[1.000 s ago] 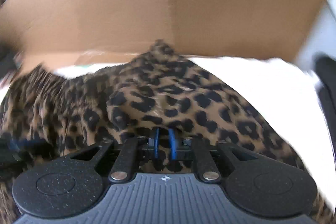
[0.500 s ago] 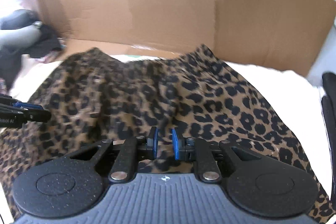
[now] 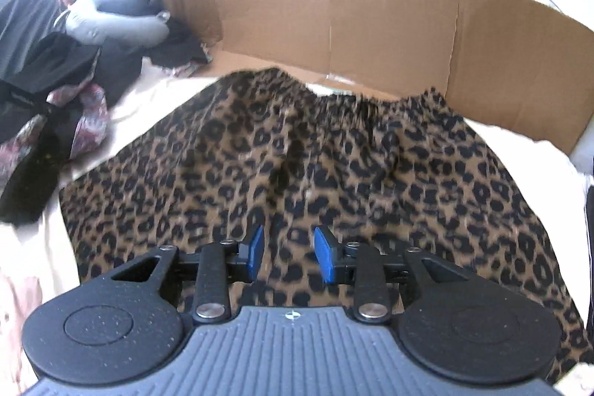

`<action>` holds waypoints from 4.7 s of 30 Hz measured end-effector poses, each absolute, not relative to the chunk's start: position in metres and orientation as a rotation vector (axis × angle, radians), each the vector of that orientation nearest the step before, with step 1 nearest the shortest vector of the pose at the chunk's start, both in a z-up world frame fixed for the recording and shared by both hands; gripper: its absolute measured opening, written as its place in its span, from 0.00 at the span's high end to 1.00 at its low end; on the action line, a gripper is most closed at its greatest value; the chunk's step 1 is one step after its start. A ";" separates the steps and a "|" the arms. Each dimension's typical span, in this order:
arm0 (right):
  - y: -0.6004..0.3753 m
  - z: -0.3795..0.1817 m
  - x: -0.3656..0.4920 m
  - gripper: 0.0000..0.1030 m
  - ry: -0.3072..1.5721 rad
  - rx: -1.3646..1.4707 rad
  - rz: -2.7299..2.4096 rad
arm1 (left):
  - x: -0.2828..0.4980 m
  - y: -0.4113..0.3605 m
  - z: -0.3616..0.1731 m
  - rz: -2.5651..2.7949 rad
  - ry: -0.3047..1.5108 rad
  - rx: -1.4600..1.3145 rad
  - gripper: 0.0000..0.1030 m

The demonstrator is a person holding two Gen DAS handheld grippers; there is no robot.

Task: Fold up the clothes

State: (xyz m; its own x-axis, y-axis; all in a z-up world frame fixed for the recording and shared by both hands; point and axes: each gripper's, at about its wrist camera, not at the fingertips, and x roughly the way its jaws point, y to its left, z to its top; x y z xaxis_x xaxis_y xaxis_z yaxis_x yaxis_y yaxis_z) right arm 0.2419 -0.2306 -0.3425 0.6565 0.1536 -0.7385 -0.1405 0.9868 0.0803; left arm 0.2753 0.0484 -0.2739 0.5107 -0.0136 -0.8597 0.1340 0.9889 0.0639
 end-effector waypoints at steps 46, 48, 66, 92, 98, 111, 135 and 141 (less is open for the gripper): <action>-0.245 -0.376 0.199 0.64 0.998 0.054 0.176 | 0.248 0.045 -0.374 -0.108 1.187 0.129 0.65; -0.243 -0.375 0.198 0.64 0.996 0.051 0.186 | 0.246 0.043 -0.371 -0.139 1.185 0.121 0.87; -0.240 -0.374 0.197 0.64 0.990 0.060 0.207 | 0.260 0.067 -0.371 -0.258 1.121 -0.116 0.64; -0.235 -0.379 0.196 0.64 1.002 0.066 0.231 | 0.258 0.054 -0.363 -0.381 1.150 -0.127 0.81; -0.226 -0.370 0.197 0.64 0.971 0.064 0.277 | 0.254 0.045 -0.351 -0.372 1.144 -0.092 0.94; -0.224 -0.362 0.201 0.61 0.931 0.062 0.272 | 0.248 0.001 -0.301 -0.258 1.070 -0.150 0.95; -0.194 -0.340 0.213 0.33 0.831 0.088 0.312 | 0.244 -0.107 -0.301 -0.411 1.078 -0.279 0.95; -0.183 -0.330 0.220 0.33 0.814 0.155 0.358 | 0.249 -0.127 -0.292 -0.462 1.077 -0.317 0.95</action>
State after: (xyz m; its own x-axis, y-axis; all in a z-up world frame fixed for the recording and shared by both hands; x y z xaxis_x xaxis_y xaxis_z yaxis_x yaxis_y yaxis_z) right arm 0.2196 -0.1833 -0.3305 0.6309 0.3705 -0.6817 -0.2527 0.9288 0.2710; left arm 0.2492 -0.1272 -0.2924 0.3937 -0.5073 -0.7666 0.2057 0.8614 -0.4644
